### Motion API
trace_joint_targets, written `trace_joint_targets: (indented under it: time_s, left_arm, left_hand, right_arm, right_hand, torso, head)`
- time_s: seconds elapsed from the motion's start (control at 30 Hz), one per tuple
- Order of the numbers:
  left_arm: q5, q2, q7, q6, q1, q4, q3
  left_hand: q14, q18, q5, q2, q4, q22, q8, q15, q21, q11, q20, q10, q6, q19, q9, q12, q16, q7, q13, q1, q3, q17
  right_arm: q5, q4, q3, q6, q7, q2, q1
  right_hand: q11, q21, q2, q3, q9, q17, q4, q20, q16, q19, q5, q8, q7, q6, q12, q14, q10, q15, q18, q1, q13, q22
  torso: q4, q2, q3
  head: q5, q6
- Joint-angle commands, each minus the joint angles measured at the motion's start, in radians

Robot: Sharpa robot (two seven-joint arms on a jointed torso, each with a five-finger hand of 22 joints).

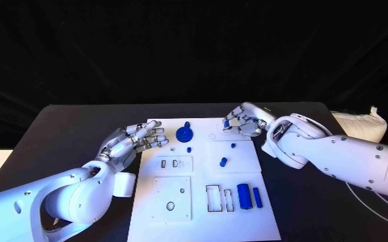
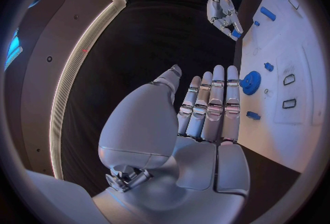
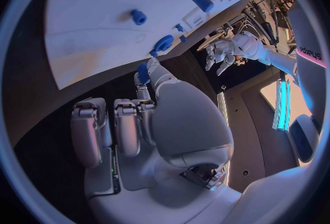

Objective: Assemble the parts on the task board

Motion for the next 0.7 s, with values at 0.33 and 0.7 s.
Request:
trace_joint_targets:
  time_s: [0.33, 0.7]
  left_arm:
    - [0.005, 0.017, 0.02, 0.023, -0.001, -0.035, 0.0]
    - [0.006, 0.026, 0.025, 0.025, -0.001, -0.056, 0.0]
  left_hand:
    - [0.005, 0.013, -0.004, 0.008, -0.011, -0.002, -0.007, 0.005, -0.006, 0.003, 0.003, 0.002, 0.002, 0.006, 0.0, -0.008, -0.007, 0.002, -0.001, 0.013, 0.004, 0.002]
    - [0.006, 0.013, -0.004, 0.008, -0.012, -0.002, -0.007, 0.004, -0.006, 0.002, 0.002, 0.004, 0.004, 0.007, 0.001, -0.009, -0.007, 0.001, 0.0, 0.014, 0.005, 0.002]
  right_arm:
    - [-0.169, 0.088, -0.024, 0.041, -0.166, 0.111, -0.013]
    - [-0.267, 0.075, -0.042, 0.057, -0.192, 0.202, -0.055]
  right_hand:
    - [-0.004, 0.006, -0.002, -0.001, 0.023, 0.264, 0.01, -0.008, 0.006, 0.105, -0.002, 0.03, -0.047, 0.064, -0.018, 0.106, 0.072, -0.008, -0.014, -0.012, 0.222, 0.263]
    - [-0.001, 0.006, -0.013, -0.008, 0.021, 0.264, 0.012, -0.007, 0.006, 0.105, -0.002, 0.024, -0.042, 0.054, -0.021, 0.106, 0.071, -0.006, -0.014, -0.025, 0.221, 0.263]
  torso:
    - [0.0119, -0.016, -0.0067]
    - [0.0133, -0.017, -0.0083]
  head:
    - [0.032, -0.033]
    - [0.038, -0.051]
